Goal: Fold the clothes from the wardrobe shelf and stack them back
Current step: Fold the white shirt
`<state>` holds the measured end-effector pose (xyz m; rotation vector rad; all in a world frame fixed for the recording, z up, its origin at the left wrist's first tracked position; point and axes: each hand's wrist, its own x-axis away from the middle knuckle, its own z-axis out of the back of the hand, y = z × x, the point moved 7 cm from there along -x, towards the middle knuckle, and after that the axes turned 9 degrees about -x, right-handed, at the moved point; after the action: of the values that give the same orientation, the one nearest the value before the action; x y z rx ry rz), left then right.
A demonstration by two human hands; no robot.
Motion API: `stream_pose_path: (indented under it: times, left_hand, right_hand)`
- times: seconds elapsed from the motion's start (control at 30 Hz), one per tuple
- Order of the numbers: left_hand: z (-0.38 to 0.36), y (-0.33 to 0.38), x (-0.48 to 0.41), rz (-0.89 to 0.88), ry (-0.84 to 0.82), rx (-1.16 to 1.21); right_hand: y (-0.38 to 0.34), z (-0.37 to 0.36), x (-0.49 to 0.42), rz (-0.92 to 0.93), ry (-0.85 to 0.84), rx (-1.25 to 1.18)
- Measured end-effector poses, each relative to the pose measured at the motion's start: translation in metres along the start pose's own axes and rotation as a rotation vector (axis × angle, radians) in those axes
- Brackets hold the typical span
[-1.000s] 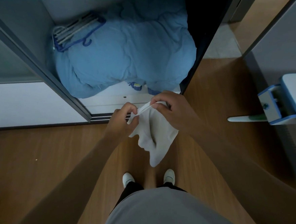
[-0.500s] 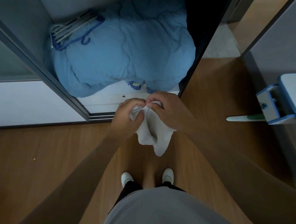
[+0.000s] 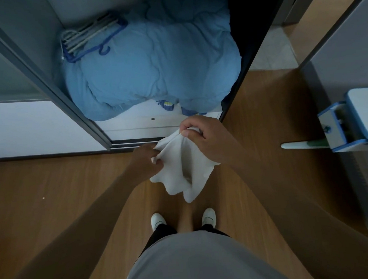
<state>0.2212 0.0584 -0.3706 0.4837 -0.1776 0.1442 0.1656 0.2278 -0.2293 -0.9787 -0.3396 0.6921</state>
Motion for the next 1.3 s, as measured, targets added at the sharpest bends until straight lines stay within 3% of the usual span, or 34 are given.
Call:
stream_pose_path:
  times: [0.17,0.4,0.67,0.73,0.87,1.03,1.2,1.3]
  left_hand:
    - [-0.011,-0.020,0.007,0.099,0.030,0.033]
    - [0.045,-0.055,0.016,0.310,0.322,0.056]
    - [0.076,-0.043,0.015,0.234,0.400,-0.047]
    - [0.073,-0.042,0.014,0.182,0.365,0.004]
    - [0.062,-0.048,0.007,0.116,0.145,-0.020]
    - [0.061,-0.050,0.002,0.084,0.040,-0.088]
    - [0.069,-0.051,-0.002,0.067,0.153,-0.258]
    - [0.074,-0.044,0.001,-0.026,0.274,-0.292]
  right_hand:
    - [0.003,0.006,-0.002,-0.014,0.026,-0.062]
    - [0.051,0.013,0.005,-0.135,-0.059,0.055]
    - [0.076,0.002,0.001,-0.248,-0.187,0.315]
    - [0.075,0.002,0.000,-0.288,-0.140,0.260]
    - [0.072,0.004,-0.002,-0.376,-0.011,0.067]
    - [0.056,-0.005,-0.007,-0.387,-0.006,-0.108]
    - [0.046,-0.020,-0.011,-0.449,-0.191,0.100]
    - [0.046,-0.017,-0.012,-0.433,-0.242,0.068]
